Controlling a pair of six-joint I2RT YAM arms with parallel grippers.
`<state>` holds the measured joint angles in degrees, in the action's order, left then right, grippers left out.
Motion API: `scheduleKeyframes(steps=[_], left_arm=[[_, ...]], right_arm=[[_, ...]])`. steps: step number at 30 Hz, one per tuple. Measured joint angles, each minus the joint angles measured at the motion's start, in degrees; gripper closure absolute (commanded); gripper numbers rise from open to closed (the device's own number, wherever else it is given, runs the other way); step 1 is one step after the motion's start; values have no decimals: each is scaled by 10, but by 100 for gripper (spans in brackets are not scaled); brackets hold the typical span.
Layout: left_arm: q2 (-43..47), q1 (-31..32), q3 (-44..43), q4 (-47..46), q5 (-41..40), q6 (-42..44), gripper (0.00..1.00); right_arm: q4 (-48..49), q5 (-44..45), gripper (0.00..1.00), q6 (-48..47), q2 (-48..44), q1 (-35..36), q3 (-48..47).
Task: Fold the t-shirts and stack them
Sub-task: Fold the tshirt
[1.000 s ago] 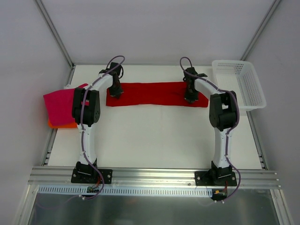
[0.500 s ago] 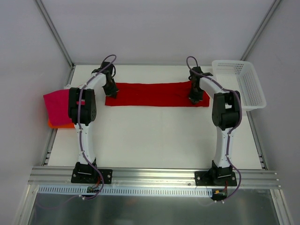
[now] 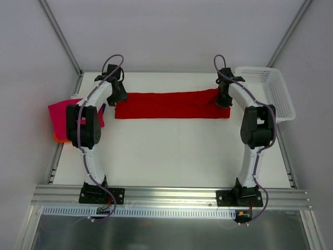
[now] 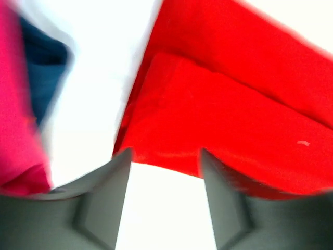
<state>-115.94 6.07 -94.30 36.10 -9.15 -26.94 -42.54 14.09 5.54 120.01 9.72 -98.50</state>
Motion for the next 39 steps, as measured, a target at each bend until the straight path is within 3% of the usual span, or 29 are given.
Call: scheduleKeyframes(steps=[4, 7, 9, 11, 14, 21, 27, 33, 39], left_arm=[[87, 28, 1, -16, -41, -5, 32], [126, 50, 1, -28, -54, -5, 39], [130, 60, -1, -32, -55, -3, 49], [113, 61, -2, -35, -54, 1, 66], [65, 58, -9, -35, -47, 4, 100], [-52, 55, -40, -23, -30, 9, 100], [-108, 55, -99, -20, -18, 11, 100], [-119, 55, -94, -14, -16, 9, 100], [-80, 55, -12, -31, -17, -10, 100]], right_arm=[[11, -1, 83, -9, -93, 0, 6], [23, -1, 83, -12, -150, 0, 9], [29, -1, 84, -11, -163, 0, 9], [32, -5, 87, -11, -155, 0, 9], [32, -16, 99, -11, -111, 0, 5], [8, -31, 100, -9, 23, 0, -47], [-11, -36, 99, -9, 68, -1, -106], [-33, -45, 100, -9, 116, -3, -186], [-51, -61, 100, -5, 163, -8, -222]])
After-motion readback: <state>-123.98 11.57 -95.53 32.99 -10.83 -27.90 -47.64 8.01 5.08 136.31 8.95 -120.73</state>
